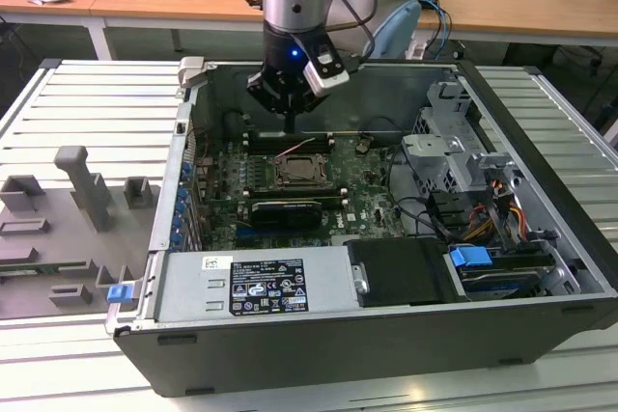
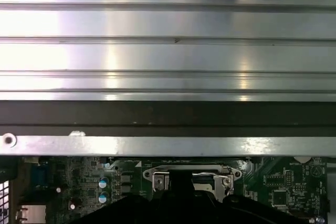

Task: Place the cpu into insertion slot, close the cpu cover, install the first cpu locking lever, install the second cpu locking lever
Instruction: 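Install the first cpu locking lever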

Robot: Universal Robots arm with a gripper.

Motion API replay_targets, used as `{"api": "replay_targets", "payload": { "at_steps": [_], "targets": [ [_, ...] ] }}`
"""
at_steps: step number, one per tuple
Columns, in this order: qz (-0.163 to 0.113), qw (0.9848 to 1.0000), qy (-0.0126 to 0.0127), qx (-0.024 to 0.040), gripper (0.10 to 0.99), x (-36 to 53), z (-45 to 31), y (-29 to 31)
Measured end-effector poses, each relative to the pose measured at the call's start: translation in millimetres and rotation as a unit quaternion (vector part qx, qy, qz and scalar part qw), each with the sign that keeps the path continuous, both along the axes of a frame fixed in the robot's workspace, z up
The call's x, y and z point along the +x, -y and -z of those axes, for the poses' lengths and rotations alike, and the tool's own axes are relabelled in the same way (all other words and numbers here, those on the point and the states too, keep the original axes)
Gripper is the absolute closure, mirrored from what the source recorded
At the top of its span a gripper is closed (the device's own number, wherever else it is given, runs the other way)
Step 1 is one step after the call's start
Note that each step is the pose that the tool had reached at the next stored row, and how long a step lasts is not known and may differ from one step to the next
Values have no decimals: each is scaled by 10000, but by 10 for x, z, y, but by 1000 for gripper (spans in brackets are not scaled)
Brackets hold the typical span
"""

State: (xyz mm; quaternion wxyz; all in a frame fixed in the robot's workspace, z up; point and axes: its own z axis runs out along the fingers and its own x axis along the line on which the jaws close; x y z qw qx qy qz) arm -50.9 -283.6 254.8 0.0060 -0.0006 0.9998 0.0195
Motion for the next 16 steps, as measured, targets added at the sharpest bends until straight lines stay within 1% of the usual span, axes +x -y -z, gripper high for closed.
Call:
{"api": "replay_targets", "payload": {
  "at_steps": [1,3,4,5,6,10,11,13,14,16],
  "targets": [
    [0,10000,0,45,980,1,1,0],
    [0,9998,-1,221,980,1,4,4],
    [1,9996,-1,294,980,1,5,10],
    [1,9993,0,375,980,1,9,29],
    [0,9993,-1,382,980,1,21,53],
    [0,9993,1,378,980,1,67,103],
    [0,9993,1,375,980,4,99,113],
    [-12,9993,0,370,980,28,134,113],
    [-80,9993,0,369,980,47,164,113],
    [-103,9993,0,369,980,104,191,112]
  ]
}}
